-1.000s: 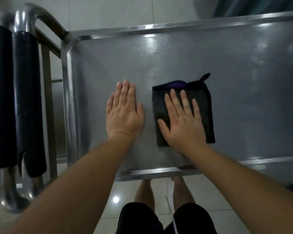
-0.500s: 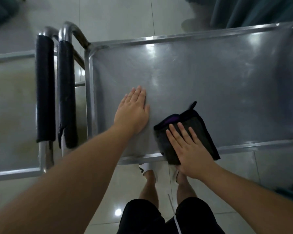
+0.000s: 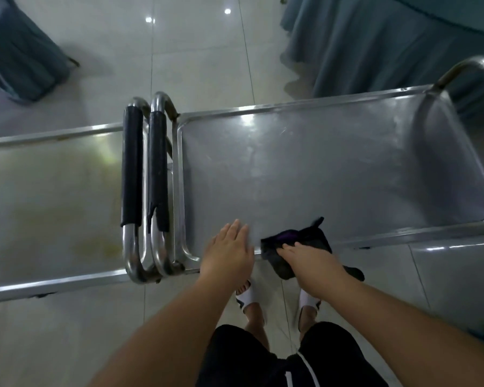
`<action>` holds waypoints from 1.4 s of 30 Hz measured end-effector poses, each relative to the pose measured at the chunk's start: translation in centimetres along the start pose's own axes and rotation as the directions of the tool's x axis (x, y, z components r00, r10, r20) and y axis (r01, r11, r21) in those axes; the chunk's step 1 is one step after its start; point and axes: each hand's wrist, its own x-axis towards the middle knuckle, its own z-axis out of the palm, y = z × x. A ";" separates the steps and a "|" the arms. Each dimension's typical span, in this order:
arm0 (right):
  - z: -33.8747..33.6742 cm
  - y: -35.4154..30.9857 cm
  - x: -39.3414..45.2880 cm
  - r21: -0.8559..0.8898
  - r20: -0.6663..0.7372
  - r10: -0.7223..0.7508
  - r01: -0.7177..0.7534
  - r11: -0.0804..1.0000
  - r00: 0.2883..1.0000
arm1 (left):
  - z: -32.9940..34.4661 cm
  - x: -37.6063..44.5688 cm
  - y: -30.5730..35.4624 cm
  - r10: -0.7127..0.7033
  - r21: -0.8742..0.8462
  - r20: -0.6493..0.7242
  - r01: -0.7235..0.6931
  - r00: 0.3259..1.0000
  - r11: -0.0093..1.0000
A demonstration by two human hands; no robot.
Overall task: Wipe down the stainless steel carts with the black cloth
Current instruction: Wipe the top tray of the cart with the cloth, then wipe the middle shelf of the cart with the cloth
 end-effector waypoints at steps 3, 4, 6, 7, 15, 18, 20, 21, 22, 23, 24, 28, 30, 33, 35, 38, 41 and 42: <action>-1.6 -1.0 -1.7 -0.014 0.057 0.012 -0.011 1.000 0.998 | 0.0 -1.7 0.7 -0.012 0.038 -0.004 0.012 1.000 0.999; -1.9 -1.3 -2.4 -0.027 0.057 0.003 -0.001 1.000 0.998 | 0.1 -2.3 1.0 -0.016 0.051 -0.017 0.017 1.000 0.999; -1.9 -2.0 -4.1 -0.031 0.051 0.002 0.000 1.000 0.999 | 0.3 -3.6 1.7 -0.018 0.069 -0.051 0.022 0.999 0.997; -1.9 -2.2 -5.0 -0.025 0.055 0.003 -0.002 1.000 0.998 | 0.4 -4.2 2.0 -0.017 0.068 -0.065 0.021 0.998 0.997; -1.3 -1.5 -11.7 0.011 -0.057 -0.014 0.014 1.000 0.998 | 3.2 -10.8 5.2 -0.177 -0.128 -0.059 0.169 0.982 0.977; -0.4 -1.3 -14.0 0.026 -0.076 -0.018 0.020 0.999 0.997 | 5.7 -13.9 6.5 -0.219 -0.141 -0.040 0.211 0.975 0.967; 0.4 -1.4 -15.4 0.022 -0.076 -0.034 0.035 0.999 0.997 | 7.3 -15.9 6.9 -0.237 -0.124 -0.003 0.235 0.971 0.964; 0.8 -1.5 -16.1 0.022 -0.079 -0.038 0.039 0.999 0.996 | 8.1 -16.8 7.0 -0.239 -0.110 0.015 0.240 0.971 0.965; 1.1 -1.7 -16.6 0.027 -0.078 -0.035 0.037 0.999 0.996 | 8.7 -17.6 7.0 -0.236 -0.088 0.028 0.238 0.971 0.967; 1.5 -1.9 -17.0 0.031 -0.069 -0.030 0.032 0.999 0.997 | 9.2 -18.3 6.9 -0.232 -0.064 0.038 0.234 0.972 0.970; 1.9 -2.1 -17.2 0.030 -0.055 -0.027 0.029 0.999 0.998 | 9.6 -18.9 6.7 -0.228 -0.040 0.041 0.230 0.973 0.972; 3.6 -3.5 -17.1 0.033 -0.012 -0.009 0.010 0.999 1.000 | 10.6 -20.1 4.8 -0.219 0.035 0.030 0.218 0.975 0.975; 4.4 -4.3 -16.4 0.033 -0.012 0.008 -0.007 0.999 1.000 | 10.6 -20.0 3.6 -0.212 0.046 0.042 0.211 0.976 0.976; 5.6 -5.8 -14.9 0.067 -0.011 0.032 -0.031 0.997 0.999 | 10.8 -19.8 1.3 -0.203 0.029 0.068 0.202 0.977 0.979; 6.4 -7.2 -13.3 0.098 -0.006 0.053 -0.052 0.994 0.999 | 11.0 -19.7 -1.1 -0.210 0.013 0.072 0.209 0.975 0.978; 7.7 -9.0 -10.9 0.145 0.000 0.082 -0.081 0.986 0.997 | 11.6 -19.0 -4.7 -0.246 -0.017 0.095 0.248 0.965 0.969; 8.8 -10.0 -8.7 0.159 -0.008 0.066 -0.064 0.985 0.998 | 12.3 -18.0 -7.5 -0.302 -0.022 0.099 0.306 0.948 0.952; 9.1 -10.1 -7.9 0.149 -0.014 0.046 -0.043 0.988 0.999 | 12.6 -17.5 -8.1 -0.318 -0.027 0.099 0.322 0.943 0.946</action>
